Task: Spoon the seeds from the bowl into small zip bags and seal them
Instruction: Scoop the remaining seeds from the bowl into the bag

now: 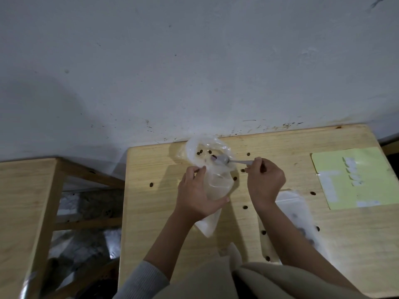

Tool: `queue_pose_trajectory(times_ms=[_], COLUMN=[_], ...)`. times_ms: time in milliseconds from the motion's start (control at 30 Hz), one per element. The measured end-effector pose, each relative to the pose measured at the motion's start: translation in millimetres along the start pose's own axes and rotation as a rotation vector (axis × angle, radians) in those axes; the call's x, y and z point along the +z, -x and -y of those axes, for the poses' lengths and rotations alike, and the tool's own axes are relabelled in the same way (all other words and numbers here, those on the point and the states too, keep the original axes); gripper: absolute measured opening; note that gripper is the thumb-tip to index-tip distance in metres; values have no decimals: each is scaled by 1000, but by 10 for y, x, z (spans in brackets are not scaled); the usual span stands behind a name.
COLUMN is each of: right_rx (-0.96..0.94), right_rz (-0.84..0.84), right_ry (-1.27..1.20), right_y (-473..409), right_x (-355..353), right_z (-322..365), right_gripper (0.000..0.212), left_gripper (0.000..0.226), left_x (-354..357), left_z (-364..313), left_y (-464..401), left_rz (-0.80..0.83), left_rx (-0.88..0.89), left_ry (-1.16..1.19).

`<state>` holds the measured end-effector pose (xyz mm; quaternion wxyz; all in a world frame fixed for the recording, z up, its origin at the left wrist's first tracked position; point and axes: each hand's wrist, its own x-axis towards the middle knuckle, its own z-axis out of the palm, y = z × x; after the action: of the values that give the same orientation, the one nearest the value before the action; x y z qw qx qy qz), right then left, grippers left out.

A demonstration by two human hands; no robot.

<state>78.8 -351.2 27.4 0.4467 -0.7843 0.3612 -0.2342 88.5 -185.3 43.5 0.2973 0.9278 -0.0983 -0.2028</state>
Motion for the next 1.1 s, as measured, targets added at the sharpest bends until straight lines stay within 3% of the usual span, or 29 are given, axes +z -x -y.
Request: queue_pose_trajectory(times_ms=[167, 433, 500, 667, 1100], right_rx=[549, 923, 914, 605, 768], right_rz=[-42, -17, 9, 81, 6], right_ry=[-378, -629, -653, -529, -528], right_y=[93, 121, 125, 150, 68], right_x=[74, 154, 159, 138, 210], right_z=[13, 45, 57, 22, 109], right_gripper=[34, 18, 17, 18, 18], left_gripper=[111, 112, 111, 109, 108], left_x=[-1, -12, -20, -43, -87], left_z=[18, 8, 10, 18, -35], left_y=[-14, -17, -20, -47, -94], left_rz=[9, -2, -11, -19, -34], left_rx=[-11, -17, -21, -39, -53], left_ry=[19, 36, 36, 32, 63])
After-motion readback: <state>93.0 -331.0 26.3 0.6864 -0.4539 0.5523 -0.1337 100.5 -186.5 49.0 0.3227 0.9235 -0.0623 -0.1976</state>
